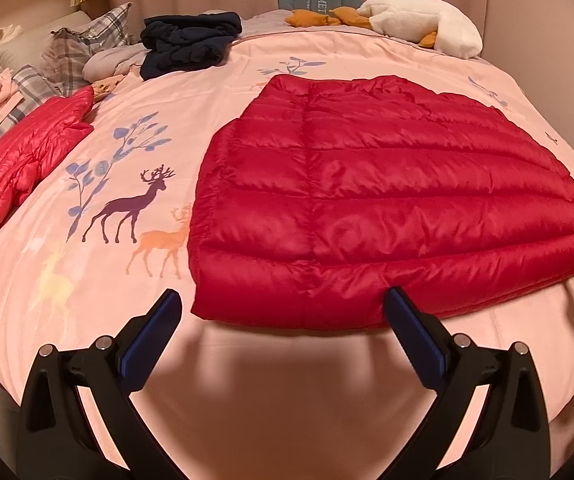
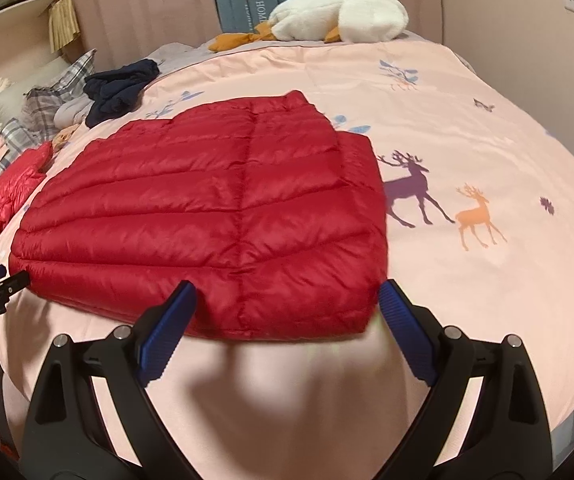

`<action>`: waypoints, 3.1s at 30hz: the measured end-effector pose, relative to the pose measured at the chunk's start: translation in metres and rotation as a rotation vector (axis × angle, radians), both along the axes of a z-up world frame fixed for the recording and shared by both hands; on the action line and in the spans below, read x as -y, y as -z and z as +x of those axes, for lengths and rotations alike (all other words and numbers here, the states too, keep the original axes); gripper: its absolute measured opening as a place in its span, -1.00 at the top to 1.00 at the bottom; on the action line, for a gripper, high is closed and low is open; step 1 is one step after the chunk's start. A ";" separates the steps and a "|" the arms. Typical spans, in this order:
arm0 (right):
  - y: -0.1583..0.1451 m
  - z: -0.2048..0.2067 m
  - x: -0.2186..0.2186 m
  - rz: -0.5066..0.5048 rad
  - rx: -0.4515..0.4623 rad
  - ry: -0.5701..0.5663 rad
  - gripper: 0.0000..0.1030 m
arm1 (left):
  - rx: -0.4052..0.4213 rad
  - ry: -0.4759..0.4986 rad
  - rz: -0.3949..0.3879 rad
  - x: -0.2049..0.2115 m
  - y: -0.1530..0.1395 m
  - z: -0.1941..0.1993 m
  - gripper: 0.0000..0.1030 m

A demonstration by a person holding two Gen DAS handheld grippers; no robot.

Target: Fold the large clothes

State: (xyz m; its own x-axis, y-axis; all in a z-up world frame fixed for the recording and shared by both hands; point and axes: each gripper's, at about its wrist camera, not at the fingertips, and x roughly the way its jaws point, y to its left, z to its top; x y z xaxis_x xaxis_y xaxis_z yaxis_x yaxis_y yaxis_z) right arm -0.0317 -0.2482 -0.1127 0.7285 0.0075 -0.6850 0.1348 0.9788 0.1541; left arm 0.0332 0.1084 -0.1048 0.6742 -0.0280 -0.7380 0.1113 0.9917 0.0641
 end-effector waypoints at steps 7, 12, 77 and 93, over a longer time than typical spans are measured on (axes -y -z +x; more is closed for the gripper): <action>0.003 -0.001 0.009 0.015 -0.009 0.026 -0.81 | -0.003 -0.009 -0.006 -0.005 0.001 0.002 -0.97; 0.004 -0.001 0.009 0.016 -0.011 0.031 -0.81 | -0.003 -0.015 -0.005 -0.007 0.001 0.003 -0.97; -0.147 -0.055 -0.084 -0.051 0.136 -0.099 -0.96 | 0.142 0.000 -0.007 0.086 -0.141 -0.071 -0.97; -0.135 -0.051 -0.088 -0.084 0.097 -0.093 -0.96 | 0.161 -0.035 0.015 0.082 -0.142 -0.068 -0.97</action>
